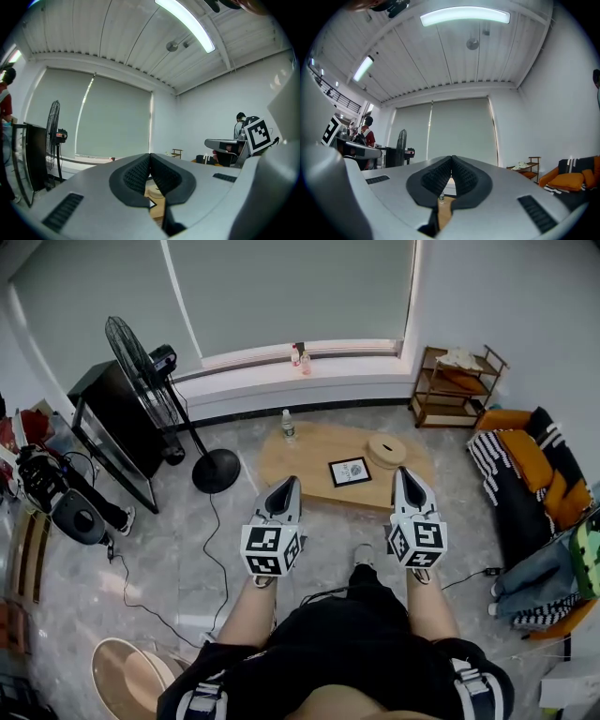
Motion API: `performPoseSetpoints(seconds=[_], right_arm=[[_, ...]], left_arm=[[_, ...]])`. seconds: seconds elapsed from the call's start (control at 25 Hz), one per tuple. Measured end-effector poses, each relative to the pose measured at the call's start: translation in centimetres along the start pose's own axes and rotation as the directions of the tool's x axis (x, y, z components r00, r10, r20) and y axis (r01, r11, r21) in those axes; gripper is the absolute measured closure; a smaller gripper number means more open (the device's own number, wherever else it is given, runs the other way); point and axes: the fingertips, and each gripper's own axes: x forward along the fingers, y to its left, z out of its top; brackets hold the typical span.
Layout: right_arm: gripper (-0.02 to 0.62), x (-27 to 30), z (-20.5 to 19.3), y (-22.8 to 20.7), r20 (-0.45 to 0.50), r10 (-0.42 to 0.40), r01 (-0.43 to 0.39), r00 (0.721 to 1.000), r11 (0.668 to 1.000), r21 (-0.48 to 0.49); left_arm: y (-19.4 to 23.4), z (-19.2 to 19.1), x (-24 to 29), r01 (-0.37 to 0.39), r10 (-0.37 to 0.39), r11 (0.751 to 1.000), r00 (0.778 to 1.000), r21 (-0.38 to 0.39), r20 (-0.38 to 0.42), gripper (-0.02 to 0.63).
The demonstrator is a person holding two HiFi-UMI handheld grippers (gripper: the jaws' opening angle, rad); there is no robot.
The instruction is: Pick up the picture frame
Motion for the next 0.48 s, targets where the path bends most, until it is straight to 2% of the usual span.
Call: performPoseSetpoints(seconds=[0.2, 0.48], right_arm=[[0.578, 5.8, -1.8, -3.4, -0.005, 0.011, -0.011, 1.0, 1.0, 0.018], [0.578, 19.3, -2.9, -10.6, -0.012, 0.042, -0.042, 0.999, 0.998, 0.038]], left_arm=[[1.4, -0.9, 6.1, -0.021, 0.021, 1.0, 1.0, 0.007, -0.009, 0.584], [3.8, -0.1, 20.5, -0.042, 0.042, 0.999, 0.999, 0.012, -0.006, 0.584]])
